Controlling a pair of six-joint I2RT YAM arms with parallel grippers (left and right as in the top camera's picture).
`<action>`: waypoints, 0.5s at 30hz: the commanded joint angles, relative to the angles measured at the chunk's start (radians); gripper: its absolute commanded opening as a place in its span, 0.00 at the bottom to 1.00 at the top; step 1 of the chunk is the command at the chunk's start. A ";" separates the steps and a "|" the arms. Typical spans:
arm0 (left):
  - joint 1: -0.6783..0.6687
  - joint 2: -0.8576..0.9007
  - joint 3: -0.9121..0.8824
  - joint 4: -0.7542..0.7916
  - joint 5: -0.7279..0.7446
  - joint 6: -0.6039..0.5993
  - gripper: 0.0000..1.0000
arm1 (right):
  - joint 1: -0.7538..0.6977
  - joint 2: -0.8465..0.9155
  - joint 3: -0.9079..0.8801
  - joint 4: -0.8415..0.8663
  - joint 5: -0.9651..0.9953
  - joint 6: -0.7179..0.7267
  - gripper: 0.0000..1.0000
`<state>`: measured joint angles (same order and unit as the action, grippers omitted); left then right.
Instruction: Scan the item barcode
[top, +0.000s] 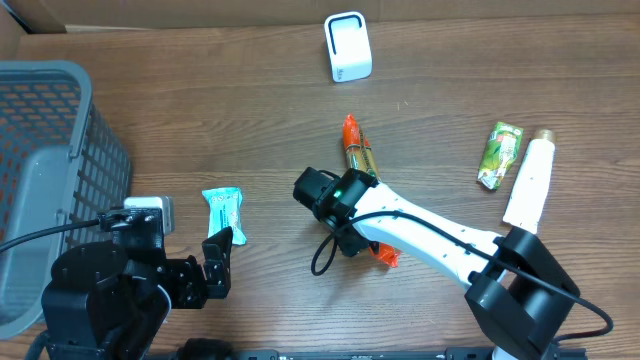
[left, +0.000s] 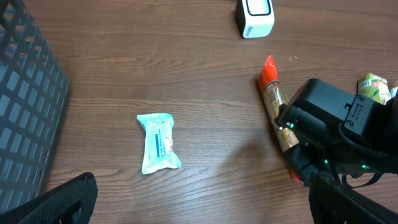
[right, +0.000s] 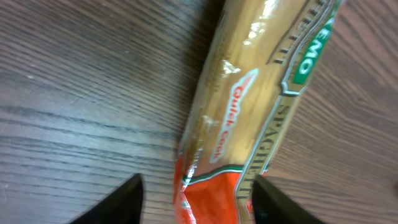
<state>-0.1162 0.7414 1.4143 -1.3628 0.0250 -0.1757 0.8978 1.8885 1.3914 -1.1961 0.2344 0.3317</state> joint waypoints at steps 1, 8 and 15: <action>0.004 -0.002 0.006 0.001 -0.006 0.019 1.00 | -0.026 -0.001 0.024 0.005 -0.019 0.010 0.67; 0.004 -0.002 0.006 0.001 -0.006 0.019 1.00 | -0.099 0.000 0.022 0.054 -0.021 0.009 0.96; 0.004 -0.002 0.006 0.001 -0.006 0.019 1.00 | -0.151 0.032 -0.031 0.162 -0.126 -0.029 0.99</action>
<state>-0.1162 0.7414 1.4143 -1.3624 0.0250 -0.1757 0.7639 1.8927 1.3880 -1.0527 0.1596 0.3183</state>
